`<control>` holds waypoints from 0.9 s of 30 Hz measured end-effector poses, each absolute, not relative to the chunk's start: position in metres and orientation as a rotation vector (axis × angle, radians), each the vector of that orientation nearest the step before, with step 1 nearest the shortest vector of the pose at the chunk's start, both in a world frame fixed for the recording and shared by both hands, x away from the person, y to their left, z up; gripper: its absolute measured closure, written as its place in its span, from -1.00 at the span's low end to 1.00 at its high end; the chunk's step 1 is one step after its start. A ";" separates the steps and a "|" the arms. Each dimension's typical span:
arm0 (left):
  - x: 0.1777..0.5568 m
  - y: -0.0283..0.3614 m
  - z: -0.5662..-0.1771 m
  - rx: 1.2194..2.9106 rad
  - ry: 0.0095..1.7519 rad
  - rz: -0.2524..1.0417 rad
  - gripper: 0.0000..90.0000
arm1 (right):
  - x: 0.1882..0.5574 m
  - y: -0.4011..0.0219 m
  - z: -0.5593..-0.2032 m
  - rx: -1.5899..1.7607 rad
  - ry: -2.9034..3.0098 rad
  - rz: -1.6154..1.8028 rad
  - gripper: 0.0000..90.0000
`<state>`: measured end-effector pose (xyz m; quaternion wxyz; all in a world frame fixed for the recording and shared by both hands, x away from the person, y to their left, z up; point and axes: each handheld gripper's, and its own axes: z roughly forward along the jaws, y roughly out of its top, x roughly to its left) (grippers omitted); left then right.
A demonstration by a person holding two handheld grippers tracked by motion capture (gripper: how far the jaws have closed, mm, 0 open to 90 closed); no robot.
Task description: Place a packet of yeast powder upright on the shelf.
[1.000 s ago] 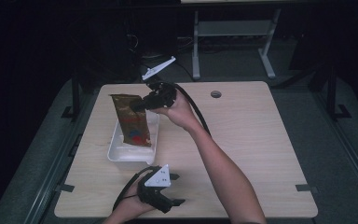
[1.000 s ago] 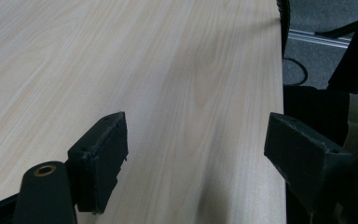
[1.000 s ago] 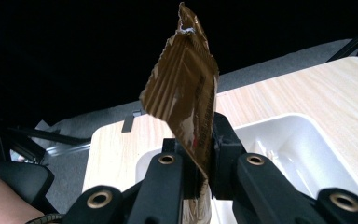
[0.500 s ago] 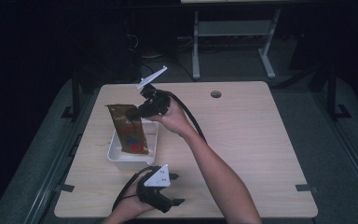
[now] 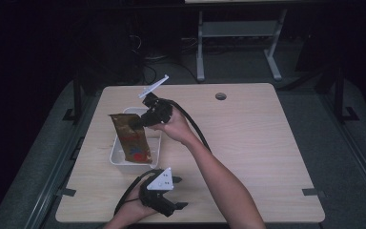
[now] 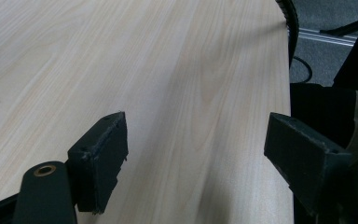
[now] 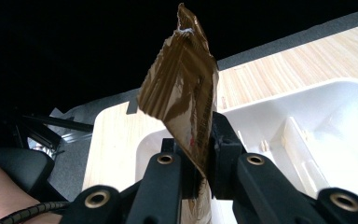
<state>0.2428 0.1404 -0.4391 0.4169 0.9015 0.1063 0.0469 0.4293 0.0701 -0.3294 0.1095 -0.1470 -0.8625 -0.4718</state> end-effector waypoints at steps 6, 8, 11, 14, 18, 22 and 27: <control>0.243 0.141 -0.439 2.267 0.261 0.122 -0.53 | 0.428 0.071 -0.338 -0.432 -2.537 -1.375 0.85; 0.243 0.140 -0.439 2.266 0.263 0.122 -0.53 | 0.427 0.070 -0.341 -0.443 -2.527 -1.371 0.85; 0.243 0.141 -0.439 2.266 0.262 0.127 -0.53 | 0.427 0.070 -0.344 -0.450 -2.520 -1.370 0.85; 0.243 0.141 -0.439 2.268 0.261 0.128 -0.53 | 0.426 0.070 -0.347 -0.453 -2.514 -1.365 0.84; 0.243 0.141 -0.440 2.270 0.263 0.123 -0.53 | 0.426 0.070 -0.350 -0.443 -2.507 -1.367 0.84; 0.243 0.141 -0.439 2.270 0.262 0.125 -0.53 | 0.424 0.071 -0.354 -0.444 -2.509 -1.357 0.84; 0.243 0.141 -0.440 2.269 0.266 0.121 -0.53 | 0.423 0.071 -0.358 -0.445 -2.507 -1.352 0.84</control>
